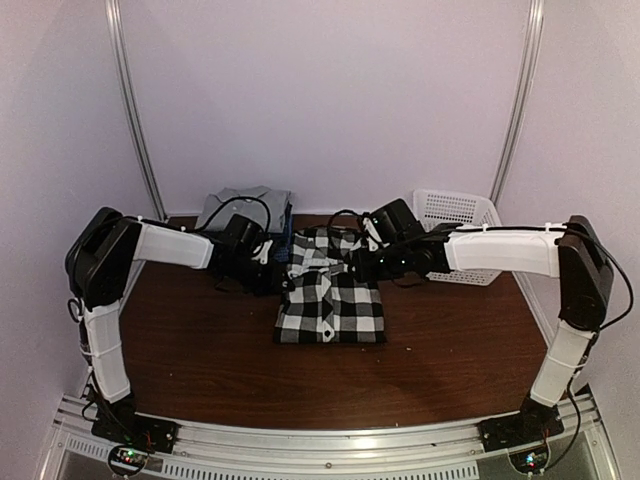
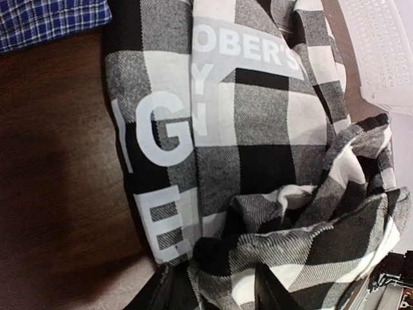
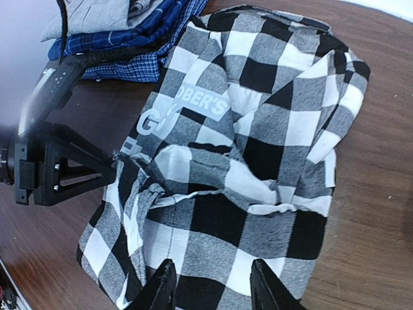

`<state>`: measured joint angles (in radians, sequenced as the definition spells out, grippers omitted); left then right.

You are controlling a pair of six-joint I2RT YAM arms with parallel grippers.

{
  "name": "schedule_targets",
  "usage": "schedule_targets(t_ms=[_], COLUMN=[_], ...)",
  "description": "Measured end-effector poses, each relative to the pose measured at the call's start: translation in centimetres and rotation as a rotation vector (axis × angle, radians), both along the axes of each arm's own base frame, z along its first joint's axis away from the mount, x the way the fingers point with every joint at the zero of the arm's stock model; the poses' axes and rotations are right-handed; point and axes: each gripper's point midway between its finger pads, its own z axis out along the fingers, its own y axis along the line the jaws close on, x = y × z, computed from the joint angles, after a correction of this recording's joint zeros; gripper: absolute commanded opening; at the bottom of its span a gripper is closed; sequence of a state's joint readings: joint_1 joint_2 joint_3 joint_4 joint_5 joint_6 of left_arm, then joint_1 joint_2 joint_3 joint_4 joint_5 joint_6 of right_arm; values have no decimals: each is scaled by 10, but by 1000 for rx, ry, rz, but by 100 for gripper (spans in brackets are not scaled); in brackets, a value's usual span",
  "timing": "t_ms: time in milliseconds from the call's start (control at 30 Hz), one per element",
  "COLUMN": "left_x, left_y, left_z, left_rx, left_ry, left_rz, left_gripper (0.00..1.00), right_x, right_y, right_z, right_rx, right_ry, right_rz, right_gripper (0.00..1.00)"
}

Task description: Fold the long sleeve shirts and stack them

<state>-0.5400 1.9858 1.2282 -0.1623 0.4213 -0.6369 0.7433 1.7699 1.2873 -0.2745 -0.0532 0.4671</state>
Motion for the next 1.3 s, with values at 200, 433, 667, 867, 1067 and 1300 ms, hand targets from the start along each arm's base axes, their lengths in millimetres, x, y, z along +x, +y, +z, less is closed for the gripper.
schedule_targets(t_ms=[200,433,667,867,1067,1300], left_x=[2,5,9,13,18,21], left_y=[-2,-6,-8,-5,0,2], left_z=[-11,-6,-1,-2,-4,-1], left_rx=[11,-2,-7,14,42,58], left_ry=[15,3,-10,-24,-41,-46], left_rz=[-1,-3,-2,13,39,52], left_gripper=[35,24,1,0,0,0], right_x=[-8,-9,9,30,38,44], right_y=[22,37,45,46,46,41], right_z=[-23,-69,-81,-80,-101,-94], right_rx=[39,40,59,87,91,110], right_ry=[56,147,162,149,164,163], right_rz=[58,90,80,50,47,51], right_gripper=[34,35,39,44,50,55])
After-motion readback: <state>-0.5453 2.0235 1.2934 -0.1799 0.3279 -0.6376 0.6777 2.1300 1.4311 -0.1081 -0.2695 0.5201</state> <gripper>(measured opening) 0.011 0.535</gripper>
